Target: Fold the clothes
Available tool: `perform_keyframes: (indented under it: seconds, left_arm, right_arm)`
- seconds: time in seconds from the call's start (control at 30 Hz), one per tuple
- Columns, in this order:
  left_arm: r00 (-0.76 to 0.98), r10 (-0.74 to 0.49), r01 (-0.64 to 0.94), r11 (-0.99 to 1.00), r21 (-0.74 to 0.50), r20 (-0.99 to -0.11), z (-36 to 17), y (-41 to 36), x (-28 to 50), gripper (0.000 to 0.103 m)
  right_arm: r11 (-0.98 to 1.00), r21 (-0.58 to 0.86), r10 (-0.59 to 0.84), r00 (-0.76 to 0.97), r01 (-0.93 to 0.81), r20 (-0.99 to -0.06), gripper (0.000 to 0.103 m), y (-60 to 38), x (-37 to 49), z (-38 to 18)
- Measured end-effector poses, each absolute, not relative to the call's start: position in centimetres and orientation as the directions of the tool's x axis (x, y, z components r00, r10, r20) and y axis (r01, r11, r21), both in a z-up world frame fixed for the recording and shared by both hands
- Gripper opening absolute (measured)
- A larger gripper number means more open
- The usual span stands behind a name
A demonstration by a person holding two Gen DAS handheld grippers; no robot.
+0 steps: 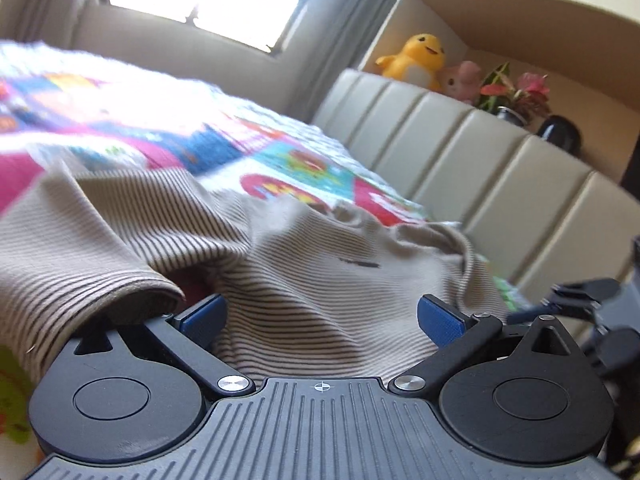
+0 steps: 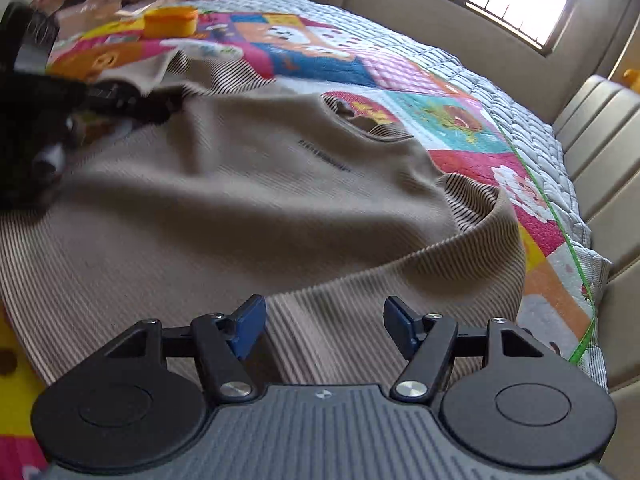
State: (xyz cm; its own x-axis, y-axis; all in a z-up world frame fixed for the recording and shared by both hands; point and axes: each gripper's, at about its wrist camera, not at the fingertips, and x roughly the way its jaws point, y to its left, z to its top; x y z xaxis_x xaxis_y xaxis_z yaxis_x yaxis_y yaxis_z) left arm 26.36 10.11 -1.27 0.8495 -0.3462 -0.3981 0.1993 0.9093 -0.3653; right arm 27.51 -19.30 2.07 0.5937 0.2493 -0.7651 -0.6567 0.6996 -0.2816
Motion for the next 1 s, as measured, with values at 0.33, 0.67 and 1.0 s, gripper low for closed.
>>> perform_keyframes:
  seconds: [0.33, 0.67, 1.0]
  left_arm:
    - [0.876, -0.127, 0.205, 0.971, 0.121, -0.465, 2.6, 6.8, 20.6, 0.103]
    - [0.871, 0.035, 0.113, 0.956, 0.27, -0.489, 1.4, 8.9, 22.1, 0.103]
    - [0.868, 0.072, 0.106, 0.94, 0.325, -0.491, 0.8, 11.2, 21.7, 0.103]
  right_arm:
    - [0.832, -0.301, 0.194, 0.753, -0.466, -0.629, 0.016, -25.0, 27.2, 2.9]
    - [0.967, 0.082, 0.255, 0.915, -0.241, -0.313, 0.013, -31.5, 34.5, 18.3]
    - [0.872, 0.168, 0.489, 0.8, -0.46, -0.348, 0.013, -16.4, 40.7, 16.6]
